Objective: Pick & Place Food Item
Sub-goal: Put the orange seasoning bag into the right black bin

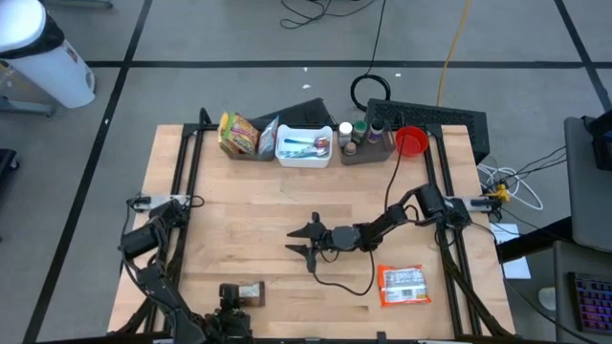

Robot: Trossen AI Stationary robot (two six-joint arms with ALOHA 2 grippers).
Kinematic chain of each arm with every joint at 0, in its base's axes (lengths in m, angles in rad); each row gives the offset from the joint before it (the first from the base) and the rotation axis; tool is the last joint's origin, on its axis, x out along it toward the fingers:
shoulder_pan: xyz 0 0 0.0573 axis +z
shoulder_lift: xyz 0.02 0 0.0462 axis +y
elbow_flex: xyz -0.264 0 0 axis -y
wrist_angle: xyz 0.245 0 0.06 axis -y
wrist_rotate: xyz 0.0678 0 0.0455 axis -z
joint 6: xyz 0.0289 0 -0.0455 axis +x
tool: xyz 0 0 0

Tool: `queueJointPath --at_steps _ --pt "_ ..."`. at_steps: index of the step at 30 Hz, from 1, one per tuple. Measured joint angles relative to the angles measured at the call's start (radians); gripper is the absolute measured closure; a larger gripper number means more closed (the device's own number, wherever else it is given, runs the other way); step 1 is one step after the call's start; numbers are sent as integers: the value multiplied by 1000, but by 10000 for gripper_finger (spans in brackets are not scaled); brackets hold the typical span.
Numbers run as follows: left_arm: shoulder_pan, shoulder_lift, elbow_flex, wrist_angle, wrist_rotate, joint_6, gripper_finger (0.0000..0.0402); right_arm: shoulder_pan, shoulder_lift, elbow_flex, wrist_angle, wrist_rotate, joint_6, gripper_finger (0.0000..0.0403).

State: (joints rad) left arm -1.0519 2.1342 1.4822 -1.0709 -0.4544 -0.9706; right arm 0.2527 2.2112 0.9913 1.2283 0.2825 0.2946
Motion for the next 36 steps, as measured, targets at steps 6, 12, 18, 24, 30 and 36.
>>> queueJointPath --at_steps 6,12,18,24,30,36 --pt "16 3 -2 -129 1 -48 243 0 0 0 -4 0 0 238" --pt "31 3 -3 -166 5 -53 243 0 0 0 -7 0 0 238" --pt "44 3 -3 -177 4 -53 248 0 0 0 -7 0 0 238" --pt "48 3 -3 -179 4 -40 302 0 0 0 -7 0 0 238" --pt "48 3 -3 -179 8 -23 369 0 0 0 -6 0 0 238" --pt "50 3 -2 -194 28 0 393 0 0 0 -6 0 0 238"
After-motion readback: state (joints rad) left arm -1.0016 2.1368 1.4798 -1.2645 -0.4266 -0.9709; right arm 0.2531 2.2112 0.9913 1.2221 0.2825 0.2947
